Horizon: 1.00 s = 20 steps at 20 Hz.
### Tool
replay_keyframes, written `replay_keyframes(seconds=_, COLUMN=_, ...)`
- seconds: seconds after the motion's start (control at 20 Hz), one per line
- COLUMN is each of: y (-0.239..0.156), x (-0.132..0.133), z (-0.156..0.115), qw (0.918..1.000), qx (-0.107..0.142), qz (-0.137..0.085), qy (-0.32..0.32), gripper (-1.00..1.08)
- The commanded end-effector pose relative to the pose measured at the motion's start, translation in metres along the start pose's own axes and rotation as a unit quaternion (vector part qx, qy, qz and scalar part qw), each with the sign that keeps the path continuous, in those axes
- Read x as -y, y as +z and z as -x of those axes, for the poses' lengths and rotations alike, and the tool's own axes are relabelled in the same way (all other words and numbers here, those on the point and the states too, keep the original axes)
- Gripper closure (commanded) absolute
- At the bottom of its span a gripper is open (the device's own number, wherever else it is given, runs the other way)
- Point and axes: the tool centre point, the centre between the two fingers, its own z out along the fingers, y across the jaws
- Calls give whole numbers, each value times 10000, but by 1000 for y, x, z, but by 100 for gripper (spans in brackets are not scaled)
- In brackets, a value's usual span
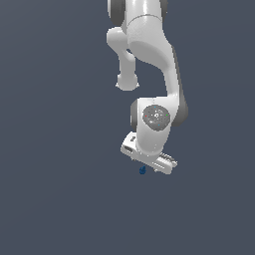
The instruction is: Pick up the object and move it to a goal position.
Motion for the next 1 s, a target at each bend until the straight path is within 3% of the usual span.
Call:
replay_keyframes(seconds=0.0, y=3, x=0, z=0, qw=10000, qx=1, qz=1, qy=1, gripper=-92)
replay_keyframes(seconds=0.45, y=46, x=0, z=1, qw=10000, qx=0, qz=1, qy=20, gripper=-92)
replay_keyframes(seconds=0.75, y=50, x=0, z=0, qw=10000, qx=0, qz=1, qy=23, gripper=-92)
replay_keyframes(seconds=0.8, y=50, x=0, z=0, qw=10000, qx=0, qz=1, qy=23, gripper=108)
replay_keyframes(seconds=0.95, y=50, x=0, z=0, qw=10000, qx=0, qz=1, qy=23, gripper=108)
